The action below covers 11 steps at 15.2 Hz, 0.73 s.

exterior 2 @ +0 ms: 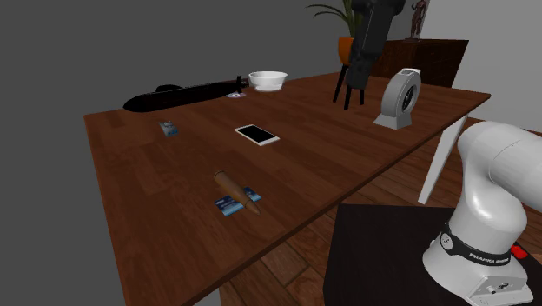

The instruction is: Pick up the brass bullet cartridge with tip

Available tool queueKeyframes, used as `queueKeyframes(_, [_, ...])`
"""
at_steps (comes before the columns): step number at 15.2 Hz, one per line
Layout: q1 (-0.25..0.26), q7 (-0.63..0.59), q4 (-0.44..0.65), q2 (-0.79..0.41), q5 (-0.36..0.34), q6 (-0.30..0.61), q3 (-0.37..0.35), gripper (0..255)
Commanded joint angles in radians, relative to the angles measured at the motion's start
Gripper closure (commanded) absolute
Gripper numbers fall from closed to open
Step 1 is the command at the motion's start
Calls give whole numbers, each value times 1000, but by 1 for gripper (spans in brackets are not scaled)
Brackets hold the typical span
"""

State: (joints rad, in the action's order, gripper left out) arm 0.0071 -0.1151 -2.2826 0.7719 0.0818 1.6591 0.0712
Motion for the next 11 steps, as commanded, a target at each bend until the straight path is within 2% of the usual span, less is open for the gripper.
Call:
queueKeyframes(1, [0,0,0,0,0,0,0,0])
queueKeyframes(11, [-65,-384,65,-331,-8,208,-183,0])
